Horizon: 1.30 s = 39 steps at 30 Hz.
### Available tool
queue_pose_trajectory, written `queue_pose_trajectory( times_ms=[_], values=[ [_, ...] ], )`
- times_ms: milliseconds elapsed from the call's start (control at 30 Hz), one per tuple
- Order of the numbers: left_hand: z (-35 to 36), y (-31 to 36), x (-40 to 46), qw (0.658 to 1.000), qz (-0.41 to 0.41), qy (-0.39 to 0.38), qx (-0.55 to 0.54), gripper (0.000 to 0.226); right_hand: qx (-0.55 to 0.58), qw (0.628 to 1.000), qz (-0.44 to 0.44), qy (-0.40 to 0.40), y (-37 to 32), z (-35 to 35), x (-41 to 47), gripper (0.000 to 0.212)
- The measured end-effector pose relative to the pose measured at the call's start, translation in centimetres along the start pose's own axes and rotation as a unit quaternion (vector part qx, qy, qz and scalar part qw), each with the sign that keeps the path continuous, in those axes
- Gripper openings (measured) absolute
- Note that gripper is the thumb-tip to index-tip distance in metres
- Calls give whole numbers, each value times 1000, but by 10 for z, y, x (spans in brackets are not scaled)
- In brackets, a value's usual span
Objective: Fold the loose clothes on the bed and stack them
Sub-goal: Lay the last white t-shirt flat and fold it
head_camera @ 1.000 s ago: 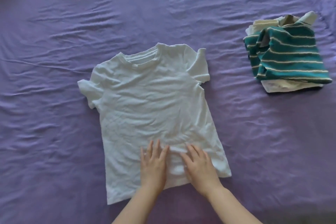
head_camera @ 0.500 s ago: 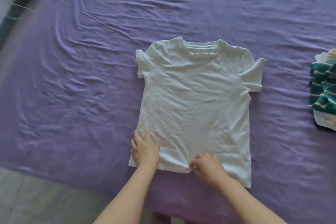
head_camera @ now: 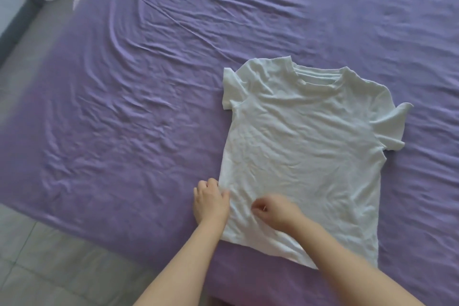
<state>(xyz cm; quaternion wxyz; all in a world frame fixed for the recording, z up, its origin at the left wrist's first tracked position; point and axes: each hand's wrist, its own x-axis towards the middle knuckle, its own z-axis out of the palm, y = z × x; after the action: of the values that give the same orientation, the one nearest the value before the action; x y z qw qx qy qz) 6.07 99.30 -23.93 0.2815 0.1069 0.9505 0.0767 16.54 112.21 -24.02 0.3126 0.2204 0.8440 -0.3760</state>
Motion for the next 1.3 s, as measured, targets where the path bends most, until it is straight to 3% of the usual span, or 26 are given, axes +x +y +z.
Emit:
queue_pose_trajectory(
  times_ms=[100,167,233,333,500,600,733,800,933,1033,1100,1200,1300],
  values=[
    [-8,-1,6,998,6,-41,-51,15,-35,992,-6,119,-19,-41,38,29],
    [-11,-3,8,997,22,-65,-39,16,-93,982,-36,157,-35,-68,65,32],
    [-16,-6,10,995,36,-90,-31,21,-190,967,-90,145,-53,-91,92,37],
    [-23,-9,16,990,57,-127,-15,7,-312,936,-120,107,-76,-113,124,45],
    [-33,-10,27,984,66,-166,1,20,-451,875,-128,119,-97,-124,148,34],
    [-33,-12,31,980,63,-186,24,28,-457,867,-130,152,-97,-127,155,27],
    [-29,-14,31,976,38,-216,-2,35,-265,940,-56,208,-91,-124,160,18],
    [-27,-17,31,975,16,-221,-15,36,-218,946,-69,228,-85,-121,156,13],
    [-26,-14,30,980,12,-195,28,41,-180,956,-109,205,-56,-101,140,36],
    [-24,-4,29,982,97,-91,131,72,-171,957,-54,227,-24,-92,119,46],
    [-21,8,32,969,186,-28,162,76,-161,957,18,241,4,-93,103,49],
    [-14,37,43,936,296,-56,181,67,-155,954,121,227,47,-102,83,51],
    [-2,80,62,909,355,-73,206,62,-146,950,194,198,78,-116,73,58]
  ],
)
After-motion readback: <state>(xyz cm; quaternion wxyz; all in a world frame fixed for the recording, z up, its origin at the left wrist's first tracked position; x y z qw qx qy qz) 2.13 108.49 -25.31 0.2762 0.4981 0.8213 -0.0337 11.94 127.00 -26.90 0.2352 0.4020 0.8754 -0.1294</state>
